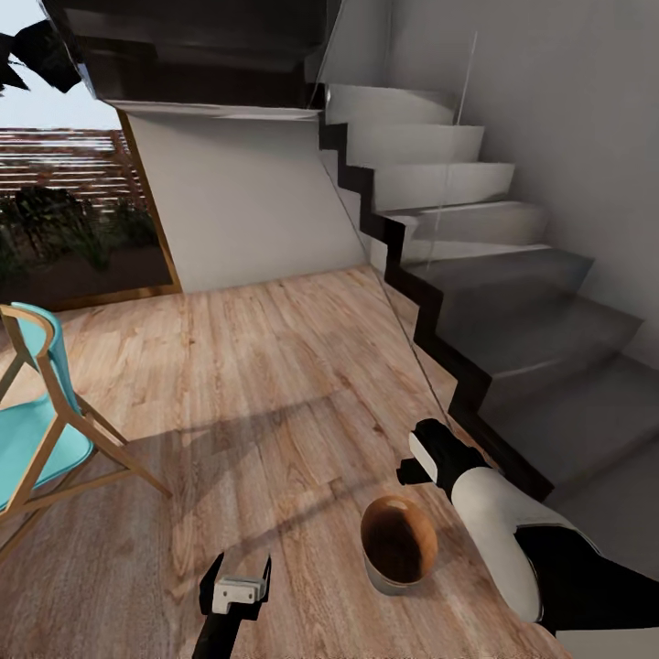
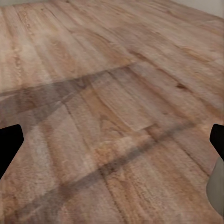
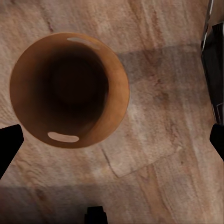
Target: Put the three can of soda from the living room inside the tash can in the kitchen.
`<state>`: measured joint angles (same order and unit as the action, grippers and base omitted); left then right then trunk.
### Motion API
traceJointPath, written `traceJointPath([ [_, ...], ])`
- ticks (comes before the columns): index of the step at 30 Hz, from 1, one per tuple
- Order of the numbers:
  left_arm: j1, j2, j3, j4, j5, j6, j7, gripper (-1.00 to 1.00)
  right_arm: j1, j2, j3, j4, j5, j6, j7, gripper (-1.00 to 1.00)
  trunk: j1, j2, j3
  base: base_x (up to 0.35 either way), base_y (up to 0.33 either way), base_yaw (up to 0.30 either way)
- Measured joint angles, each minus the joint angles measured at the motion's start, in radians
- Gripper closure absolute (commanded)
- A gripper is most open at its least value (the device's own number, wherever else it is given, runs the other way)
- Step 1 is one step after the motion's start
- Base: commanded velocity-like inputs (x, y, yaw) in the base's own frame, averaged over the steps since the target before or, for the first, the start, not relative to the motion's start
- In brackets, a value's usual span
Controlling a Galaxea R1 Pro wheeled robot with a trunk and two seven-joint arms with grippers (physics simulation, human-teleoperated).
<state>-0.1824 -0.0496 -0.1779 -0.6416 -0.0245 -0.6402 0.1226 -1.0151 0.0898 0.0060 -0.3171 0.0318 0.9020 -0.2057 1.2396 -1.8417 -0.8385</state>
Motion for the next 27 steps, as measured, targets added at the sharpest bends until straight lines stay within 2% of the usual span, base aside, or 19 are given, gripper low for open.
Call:
traceJointPath([
  [7,0.001,0.0,0.0,0.0,0.0,0.0,0.0,-1.0,0.005,-0.001,0.001,0.001,0.0,0.0,0.0,-1.0,0.027,-0.049,-0.033,0.0,0.0,0.0],
  [17,0.001,0.002,-0.001,0.0,-0.001,-0.001,-0.002,-1.0,0.007,-0.001,0.002,0.001,0.0,-0.001,0.0,-1.0,0.027,-0.049,-0.048,0.004,0.0,0.0],
  [27,0.001,0.001,-0.002,-0.002,-0.002,-0.002,-0.002,-1.0,0.013,0.001,0.003,0.001,0.0,-0.002,0.0,-1.0,0.027,-0.049,-0.063,0.121,0.0,0.0],
])
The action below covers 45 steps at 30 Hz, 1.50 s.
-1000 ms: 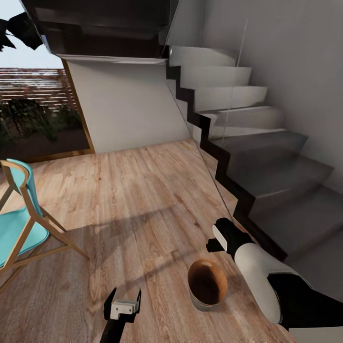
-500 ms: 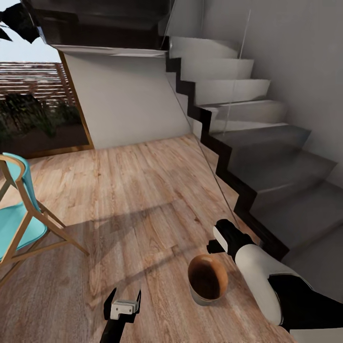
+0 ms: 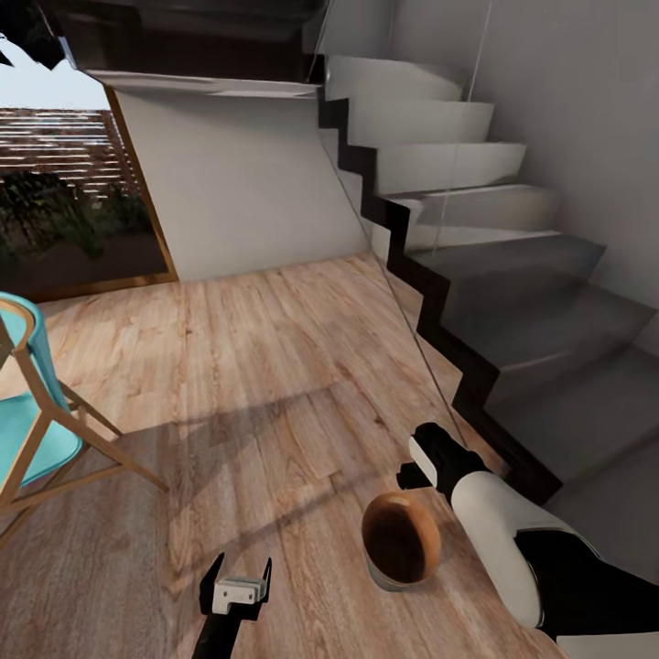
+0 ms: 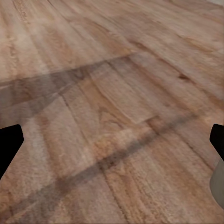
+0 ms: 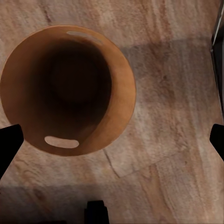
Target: Put the three can of soda from the living room inside the tash can in the kitchen.
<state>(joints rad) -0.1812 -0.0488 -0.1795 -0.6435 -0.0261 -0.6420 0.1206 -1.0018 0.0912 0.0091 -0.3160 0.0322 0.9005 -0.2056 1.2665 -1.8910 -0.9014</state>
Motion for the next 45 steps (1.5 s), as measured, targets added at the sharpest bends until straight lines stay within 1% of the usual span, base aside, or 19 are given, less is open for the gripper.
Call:
traceJointPath([
  [3,0.0,0.0,0.0,0.0,0.0,0.0,0.0,-1.0,0.0,-0.001,0.0,0.0,0.0,0.0,0.0,-1.0,0.0,0.0,-0.005,0.014,0.0,0.0],
  [11,0.0,-0.001,0.001,0.0,0.001,0.001,0.002,-1.0,0.001,-0.001,-0.001,0.0,0.031,-0.001,0.0,-1.0,0.0,0.0,-0.017,0.002,0.0,0.0],
  [16,0.0,0.0,0.001,0.0,0.001,0.001,0.001,-1.0,0.001,-0.001,-0.001,0.0,0.034,-0.001,0.0,-1.0,0.0,0.0,-0.024,0.0,0.0,0.0],
  [30,-0.001,0.0,0.0,0.001,0.001,0.003,0.001,-1.0,0.002,-0.002,-0.001,0.0,0.038,-0.002,0.0,-1.0,0.054,-0.098,-0.088,0.0,0.0,0.0],
  [34,0.0,0.0,0.0,0.0,0.001,0.001,0.001,-1.0,0.005,-0.002,-0.002,0.0,0.04,-0.031,0.002,-1.0,0.054,-0.098,-0.09,0.0,0.0,0.0],
  [42,0.0,0.0,0.0,0.0,0.001,0.001,0.001,-1.0,0.009,-0.003,-0.002,0.0,0.04,-0.042,0.004,-1.0,0.054,-0.098,-0.091,0.0,0.0,0.0],
  [45,-0.001,0.0,0.0,0.0,0.0,0.002,0.001,-1.0,0.009,-0.01,-0.003,0.0,0.04,-0.044,0.004,-1.0,0.054,-0.098,-0.091,0.002,0.0,0.0],
])
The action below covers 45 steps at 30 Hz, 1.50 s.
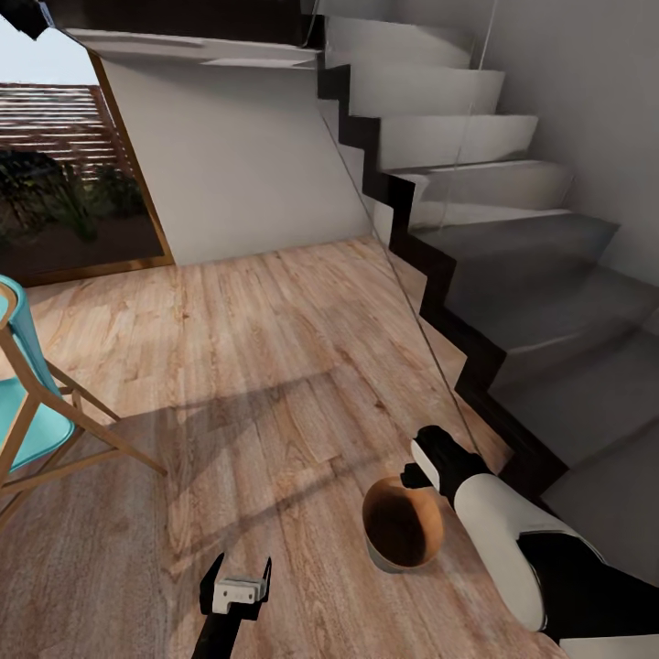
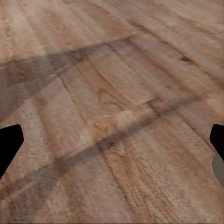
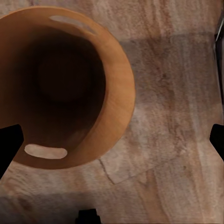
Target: Put the three can of soda from the living room inside the tash can in the kitchen.
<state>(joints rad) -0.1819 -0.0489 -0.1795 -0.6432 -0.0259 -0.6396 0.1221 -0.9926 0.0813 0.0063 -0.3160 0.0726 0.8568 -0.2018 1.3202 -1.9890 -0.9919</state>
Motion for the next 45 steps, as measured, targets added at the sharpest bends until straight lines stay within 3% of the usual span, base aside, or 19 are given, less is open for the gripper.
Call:
traceJointPath([
  [18,0.0,0.0,0.001,-0.009,0.001,-0.002,0.0,-1.0,0.012,-0.002,0.002,0.001,0.0,-0.001,-0.001,-1.0,0.0,0.0,0.0,0.103,0.0,0.0],
  [23,0.0,0.0,0.002,-0.009,0.001,-0.001,0.001,-1.0,0.012,-0.001,0.02,0.001,0.001,-0.001,-0.001,-1.0,0.0,0.0,0.0,0.003,0.0,0.0],
  [45,0.0,0.001,0.001,-0.008,0.0,0.0,0.001,-1.0,0.017,-0.004,0.035,0.002,0.001,-0.001,-0.001,-1.0,0.084,-0.154,-0.089,0.0,0.0,0.0],
])
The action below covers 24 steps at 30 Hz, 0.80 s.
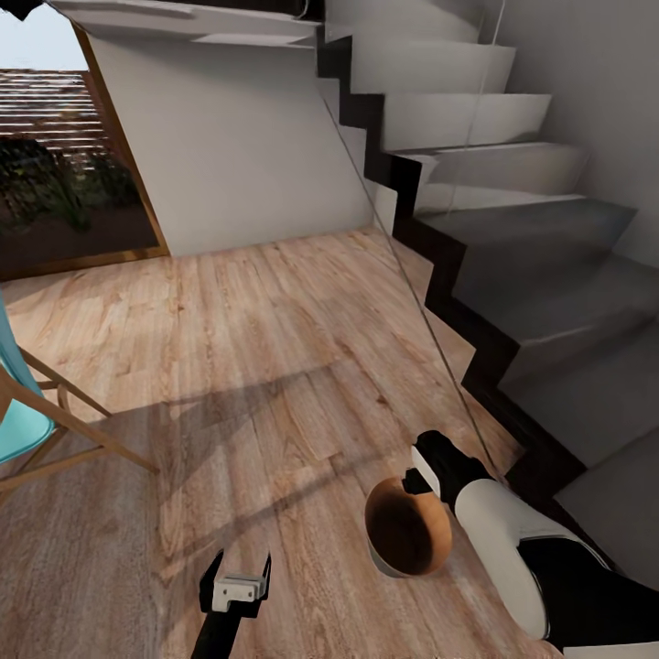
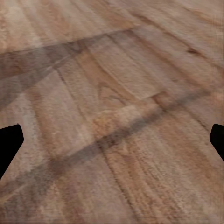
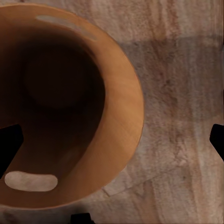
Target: Put the three can of soda from the living room inside the tash can in the kitchen.
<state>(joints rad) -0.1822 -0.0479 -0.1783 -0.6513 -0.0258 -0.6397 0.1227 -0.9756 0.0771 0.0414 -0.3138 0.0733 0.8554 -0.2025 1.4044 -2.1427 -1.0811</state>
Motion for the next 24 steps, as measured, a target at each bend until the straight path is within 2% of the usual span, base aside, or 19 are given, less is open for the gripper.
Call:
traceJointPath([
  [7,0.0,0.0,0.0,-0.001,0.0,0.0,0.0,-1.0,0.001,-0.023,-0.001,-0.002,-0.001,-0.001,0.0,-1.0,0.027,-0.049,-0.033,0.0,0.0,0.0],
  [9,0.0,0.0,0.0,-0.001,0.0,0.0,0.0,-1.0,0.007,-0.045,-0.001,-0.002,0.0,-0.005,0.001,-1.0,0.035,-0.063,-0.042,0.0,0.0,0.0],
  [14,0.0,0.0,0.0,-0.001,0.0,0.0,0.0,-1.0,0.01,-0.062,-0.001,-0.001,-0.001,-0.018,0.001,-1.0,0.054,-0.098,-0.066,0.0,0.0,0.0],
  [24,0.0,0.0,-0.001,-0.001,0.001,-0.001,0.0,-1.0,0.017,-0.066,0.0,-0.002,-0.002,-0.021,0.002,-1.0,0.054,-0.098,-0.082,0.0,0.0,0.0],
])
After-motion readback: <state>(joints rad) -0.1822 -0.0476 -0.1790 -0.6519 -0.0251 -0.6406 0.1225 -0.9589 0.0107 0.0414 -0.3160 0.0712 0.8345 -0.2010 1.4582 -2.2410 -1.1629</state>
